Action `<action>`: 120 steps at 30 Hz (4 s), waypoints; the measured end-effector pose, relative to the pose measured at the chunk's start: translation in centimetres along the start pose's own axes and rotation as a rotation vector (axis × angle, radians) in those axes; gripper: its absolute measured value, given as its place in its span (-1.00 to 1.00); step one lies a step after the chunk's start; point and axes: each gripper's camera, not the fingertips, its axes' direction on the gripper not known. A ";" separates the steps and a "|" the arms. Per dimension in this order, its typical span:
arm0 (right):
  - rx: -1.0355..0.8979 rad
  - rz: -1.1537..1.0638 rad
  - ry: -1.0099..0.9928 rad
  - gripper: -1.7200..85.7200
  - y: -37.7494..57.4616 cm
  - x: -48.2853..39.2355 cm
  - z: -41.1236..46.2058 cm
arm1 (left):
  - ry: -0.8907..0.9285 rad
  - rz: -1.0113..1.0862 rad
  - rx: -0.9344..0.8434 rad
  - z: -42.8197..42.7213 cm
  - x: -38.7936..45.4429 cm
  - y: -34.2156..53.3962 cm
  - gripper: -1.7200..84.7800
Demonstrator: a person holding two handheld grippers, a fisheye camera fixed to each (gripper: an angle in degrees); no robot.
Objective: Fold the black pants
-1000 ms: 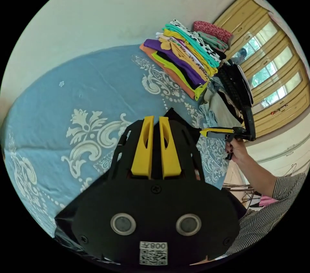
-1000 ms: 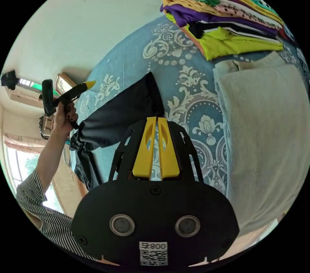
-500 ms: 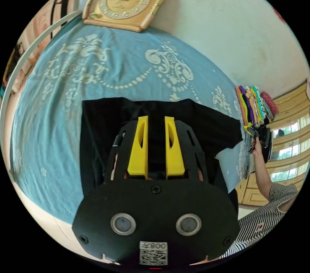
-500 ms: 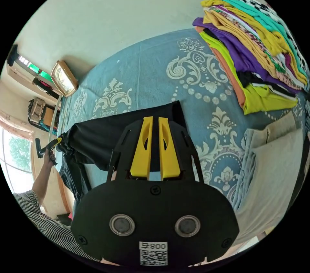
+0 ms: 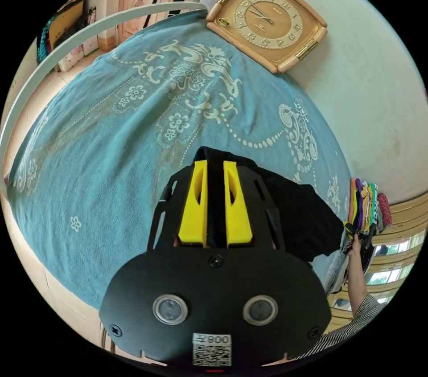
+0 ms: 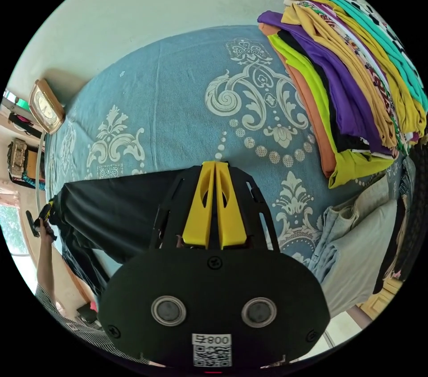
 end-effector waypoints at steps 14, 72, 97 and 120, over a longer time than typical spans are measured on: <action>0.223 -0.038 -0.197 -0.94 -3.4 2.2 -8.7 | 0.161 0.014 0.173 -11.2 -9.8 -0.6 -0.92; -0.049 -0.261 -0.321 -0.96 15.7 -11.2 -9.5 | 0.147 -0.082 -0.030 -22.2 -14.9 33.4 -0.94; -0.301 -0.429 -0.481 -0.94 48.7 -23.6 -19.6 | 0.128 0.566 -0.677 -12.2 23.5 63.5 -0.82; -0.035 -0.107 -0.483 -0.85 52.5 -11.8 -32.2 | 0.813 0.408 -0.657 -6.1 51.8 61.7 -0.95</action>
